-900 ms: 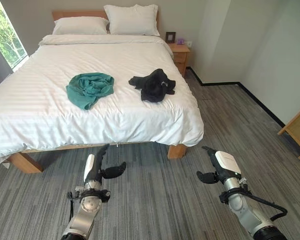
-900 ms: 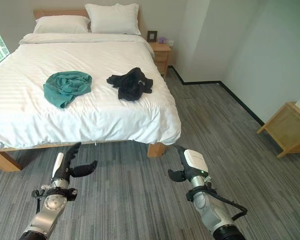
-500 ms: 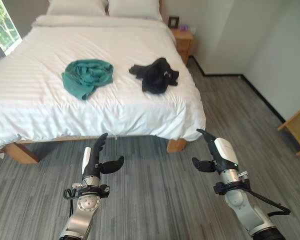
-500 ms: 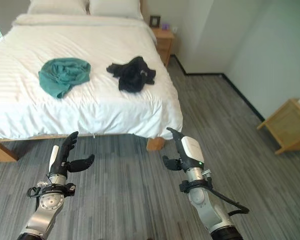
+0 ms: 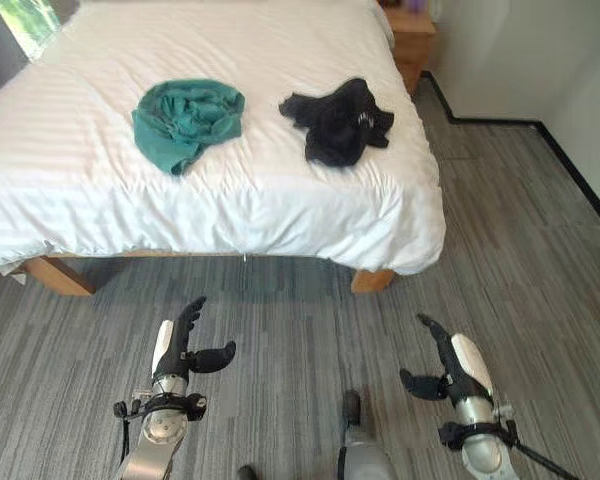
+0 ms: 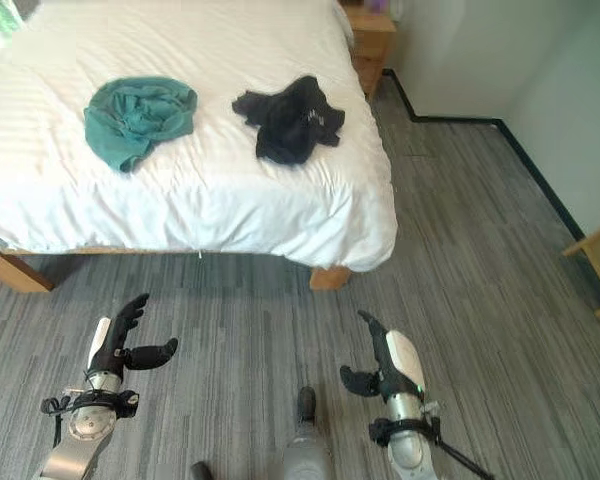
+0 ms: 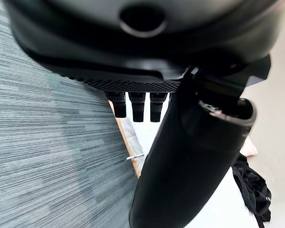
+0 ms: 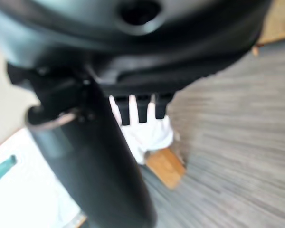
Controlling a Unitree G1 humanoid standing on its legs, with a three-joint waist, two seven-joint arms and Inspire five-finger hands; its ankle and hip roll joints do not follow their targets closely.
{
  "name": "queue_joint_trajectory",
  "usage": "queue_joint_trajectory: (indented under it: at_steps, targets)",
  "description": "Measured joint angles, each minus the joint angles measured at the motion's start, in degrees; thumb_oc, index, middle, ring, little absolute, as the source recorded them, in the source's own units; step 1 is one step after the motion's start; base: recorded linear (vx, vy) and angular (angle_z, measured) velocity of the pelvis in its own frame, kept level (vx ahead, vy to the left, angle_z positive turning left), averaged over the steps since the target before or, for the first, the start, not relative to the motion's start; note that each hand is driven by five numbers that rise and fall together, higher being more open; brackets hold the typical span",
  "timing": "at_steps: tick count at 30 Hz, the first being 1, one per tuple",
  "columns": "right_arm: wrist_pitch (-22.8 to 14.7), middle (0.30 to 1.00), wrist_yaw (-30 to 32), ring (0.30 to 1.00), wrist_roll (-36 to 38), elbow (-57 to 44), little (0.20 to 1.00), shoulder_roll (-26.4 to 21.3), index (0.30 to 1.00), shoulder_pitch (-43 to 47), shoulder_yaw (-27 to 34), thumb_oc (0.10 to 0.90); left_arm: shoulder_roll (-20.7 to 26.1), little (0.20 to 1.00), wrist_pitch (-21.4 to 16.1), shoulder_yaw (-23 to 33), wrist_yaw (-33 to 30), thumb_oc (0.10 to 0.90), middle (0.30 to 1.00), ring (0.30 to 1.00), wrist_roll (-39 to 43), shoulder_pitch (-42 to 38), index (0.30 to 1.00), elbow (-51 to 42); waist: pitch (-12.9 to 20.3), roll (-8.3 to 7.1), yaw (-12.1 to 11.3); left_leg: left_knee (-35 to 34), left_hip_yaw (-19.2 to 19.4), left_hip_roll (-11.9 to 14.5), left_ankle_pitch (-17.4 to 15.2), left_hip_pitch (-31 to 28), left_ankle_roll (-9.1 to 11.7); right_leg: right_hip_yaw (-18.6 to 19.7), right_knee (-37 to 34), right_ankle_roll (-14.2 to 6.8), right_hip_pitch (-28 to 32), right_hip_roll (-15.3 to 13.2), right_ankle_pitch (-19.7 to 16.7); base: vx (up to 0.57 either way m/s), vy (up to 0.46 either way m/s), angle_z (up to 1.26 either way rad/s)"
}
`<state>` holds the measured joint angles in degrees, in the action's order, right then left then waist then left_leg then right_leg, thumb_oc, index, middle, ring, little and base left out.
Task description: Pick up bed clothes into laundry basket.
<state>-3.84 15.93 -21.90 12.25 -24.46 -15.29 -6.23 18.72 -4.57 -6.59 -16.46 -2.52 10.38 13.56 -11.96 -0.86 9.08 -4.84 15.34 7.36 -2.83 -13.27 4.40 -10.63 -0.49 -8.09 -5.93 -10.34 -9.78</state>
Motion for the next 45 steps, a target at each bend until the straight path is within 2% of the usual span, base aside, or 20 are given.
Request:
queue_joint_trajectory:
  at_steps: [2,3,4,5,6,8,10,12,13,16,18,22,25,29,31,34,37,40,41,45]
  targets:
    - [1.05,0.900,-0.92,0.900,-0.02,4.98,0.900,-0.04,0.900,1.69,0.34,0.800,-0.47,0.900,-0.09,-0.57,1.35,0.800,0.900,0.900,0.18,-0.43,0.900,-0.63,-0.40,-1.74,-0.71,23.95,-0.72,3.54,0.69,10.27,2.73,-1.05,1.56,4.67,1.62,1.03,3.20,0.22,-0.338,0.15]
    - [1.04,0.900,-0.72,0.900,-0.06,4.00,0.900,-1.30,0.900,1.58,1.60,0.800,-0.87,0.900,-0.19,-0.59,1.78,0.800,0.900,0.900,0.24,-0.25,0.900,-1.12,-0.43,-2.00,-1.58,37.31,-2.98,6.18,5.96,17.32,3.82,-1.57,1.49,6.48,2.75,1.45,4.13,0.19,-0.281,-0.15]
    - [1.05,0.900,-0.71,0.900,-0.05,3.77,0.900,-1.64,0.900,1.62,2.34,0.800,-0.95,0.900,-0.18,-0.73,2.10,0.800,0.900,0.900,0.33,-0.14,0.900,-0.93,-0.45,-1.93,-1.62,41.09,-3.72,7.03,6.44,18.09,4.49,-1.58,1.42,6.63,3.52,1.81,4.36,0.18,-0.230,-0.11]
    - [1.16,0.900,-0.36,0.900,-0.02,3.10,0.900,-2.33,0.900,2.40,3.96,0.800,-1.26,0.900,-0.16,-1.36,2.40,0.800,0.900,0.900,0.48,-0.42,0.900,-0.65,-0.70,-2.12,-1.72,47.52,-5.57,6.84,13.01,20.86,6.50,-1.44,1.11,9.41,5.47,2.51,6.29,0.18,-0.124,0.04]
    - [1.48,0.900,0.22,0.900,-0.07,2.33,0.900,-2.61,0.900,2.76,5.80,0.800,-1.28,0.900,-0.31,-2.27,2.55,0.800,0.900,0.900,0.56,-1.30,0.900,-1.12,-1.10,-2.77,-1.42,53.07,-4.24,6.42,11.48,23.09,7.53,-1.77,-0.62,8.87,7.73,2.32,5.87,0.34,-0.001,-0.01]
    - [1.83,0.900,1.54,0.900,-0.29,1.92,0.900,-3.21,0.900,5.02,6.75,0.800,-1.11,0.900,-1.16,-2.28,3.35,0.800,0.900,0.900,0.69,-1.70,0.900,-1.93,-1.53,-3.67,-1.90,49.49,2.63,4.85,4.93,23.42,4.36,-1.05,-2.79,9.40,10.63,2.89,6.54,0.27,0.070,-0.20]
    - [2.03,0.900,2.03,0.900,-0.55,0.28,0.900,-3.80,0.900,6.49,6.62,0.800,-0.76,0.900,-1.43,-2.30,3.51,0.800,0.900,0.900,0.68,-1.39,0.900,-3.54,-1.63,-3.33,-2.61,35.28,7.40,4.60,1.90,21.93,2.21,0.34,-4.20,9.76,11.83,4.70,6.53,0.26,0.175,-0.45]
    - [1.97,0.900,2.14,0.900,-1.55,0.00,0.900,-3.82,0.900,7.65,6.16,0.800,-0.28,0.900,-1.41,-2.45,3.83,0.800,0.900,0.900,0.67,-1.78,0.900,-3.37,-1.75,-3.47,-2.27,26.14,8.03,4.17,1.80,21.99,2.08,1.49,-4.71,9.57,12.90,5.50,7.03,0.38,0.245,-0.38]
    - [2.13,0.900,2.45,0.900,-3.30,0.30,0.900,-5.14,0.900,8.18,5.26,0.800,-0.27,0.900,-1.41,-2.68,4.39,0.800,0.900,0.900,0.63,-1.83,0.900,-3.21,-1.71,-2.83,-2.32,10.14,7.23,3.53,3.31,18.85,2.91,3.16,-4.68,7.76,13.73,6.83,8.27,0.34,0.184,-0.44]
    - [2.65,0.900,2.75,0.900,-5.51,0.16,0.900,-7.83,0.900,9.28,5.28,0.800,-0.31,0.900,-1.30,-3.58,4.56,0.800,0.900,0.900,0.45,-2.04,0.900,-2.38,-2.15,-0.47,-3.32,-0.60,3.80,4.47,6.76,15.26,2.30,6.40,-4.78,6.59,16.02,8.62,9.61,0.27,0.115,-0.66]
    - [3.25,0.900,3.78,0.900,-6.80,-1.99,0.900,-9.40,0.900,8.00,7.58,0.800,-0.67,0.900,-1.27,-4.51,4.59,0.800,0.900,0.900,-0.02,-1.38,0.900,-2.45,-1.58,0.86,-2.91,-0.44,4.66,5.06,12.28,12.66,0.45,7.35,-4.87,5.29,18.89,8.54,11.59,0.33,0.172,-0.50]
    - [6.05,0.900,6.64,0.900,-8.13,-1.91,0.900,-12.53,0.900,12.58,7.51,0.800,2.42,0.900,-1.02,-4.08,4.50,0.800,0.900,0.900,-1.03,-1.18,0.900,-2.65,1.29,-4.48,-2.25,-0.53,8.56,-0.99,10.73,11.40,-1.81,5.44,-4.68,2.11,19.35,2.03,12.25,0.29,0.194,-0.11]
    - [6.36,0.900,8.27,0.900,-8.16,-1.18,0.900,-14.70,0.900,17.82,6.87,0.800,3.32,0.900,-0.56,-4.01,4.40,0.800,0.900,0.900,-1.01,-1.24,0.900,-2.56,1.49,-4.58,-3.33,-0.27,9.32,-1.60,10.59,10.60,-2.87,3.33,-3.92,0.61,19.15,1.35,10.77,0.13,0.130,-0.13]
    - [6.97,0.900,9.88,0.900,-6.01,16.03,0.900,-19.68,0.900,39.76,-7.52,0.800,2.97,0.900,-0.20,-4.87,2.95,0.800,0.900,0.900,0.15,-1.83,0.900,2.84,1.50,-2.37,-6.47,-0.22,10.43,0.51,8.60,8.82,-4.49,-0.38,18.77,-4.55,8.07,0.73,13.19,0.16,0.106,-0.18]
    - [6.98,0.900,9.77,0.900,-5.20,16.54,0.900,-20.41,0.900,43.30,-8.86,0.800,2.99,0.900,-0.11,-4.15,2.61,0.800,0.900,0.900,0.35,-0.34,0.900,3.98,1.37,-2.11,-8.51,-0.27,9.75,-0.03,7.16,9.02,-5.71,-4.42,28.15,-6.09,1.48,-3.54,14.89,0.26,-0.017,0.07]
    - [6.25,0.900,9.66,0.900,-4.75,16.22,0.900,-20.58,0.900,47.37,-11.44,0.800,3.28,0.900,0.81,-1.09,1.84,0.800,0.900,0.900,0.83,1.19,0.900,6.77,1.35,-2.53,-9.73,-0.24,8.27,-0.30,6.87,9.69,-4.99,-9.42,14.45,-3.48,0.46,-6.63,13.36,0.29,-0.169,0.28]
    - [6.35,0.900,9.22,0.900,-4.97,16.32,0.900,-20.47,0.900,48.77,-12.96,0.800,3.53,0.900,1.08,1.82,1.70,0.800,0.900,0.900,0.84,1.35,0.900,11.00,1.45,-3.09,-10.29,-0.29,5.55,0.24,6.94,10.47,-3.34,-11.34,-3.65,-3.56,1.00,-6.18,6.00,0.28,-0.227,0.51]
    - [8.26,0.900,8.46,0.900,-7.01,16.84,0.900,-19.32,0.900,49.01,-15.83,0.800,5.51,0.900,1.32,2.41,1.61,0.800,0.900,0.900,0.75,2.41,0.900,12.49,1.34,-4.51,-10.62,-0.53,2.71,1.13,7.08,9.96,0.36,-10.91,-5.28,-3.70,-0.52,-7.69,3.04,0.09,-0.082,0.68]
    - [8.32,0.900,7.86,0.900,-7.35,17.79,0.900,-19.07,0.900,49.05,-16.57,0.800,5.54,0.900,1.39,2.35,1.63,0.800,0.900,0.900,0.70,2.38,0.900,13.01,1.33,-4.44,-11.13,-0.52,2.33,2.09,7.29,9.39,2.13,-10.08,-5.25,-2.01,0.02,-6.74,-1.87,0.08,-0.055,0.45]
    - [8.92,0.900,6.28,0.900,-8.52,21.04,0.900,-17.48,0.900,50.43,-19.48,0.800,-0.90,0.900,1.41,1.25,2.07,0.800,0.900,0.900,0.69,4.70,0.900,12.64,0.97,0.78,-12.40,0.19,4.13,7.89,8.67,6.52,2.81,-11.21,-4.76,0.70,3.26,-0.06,-1.49,0.31,-0.373,0.12]
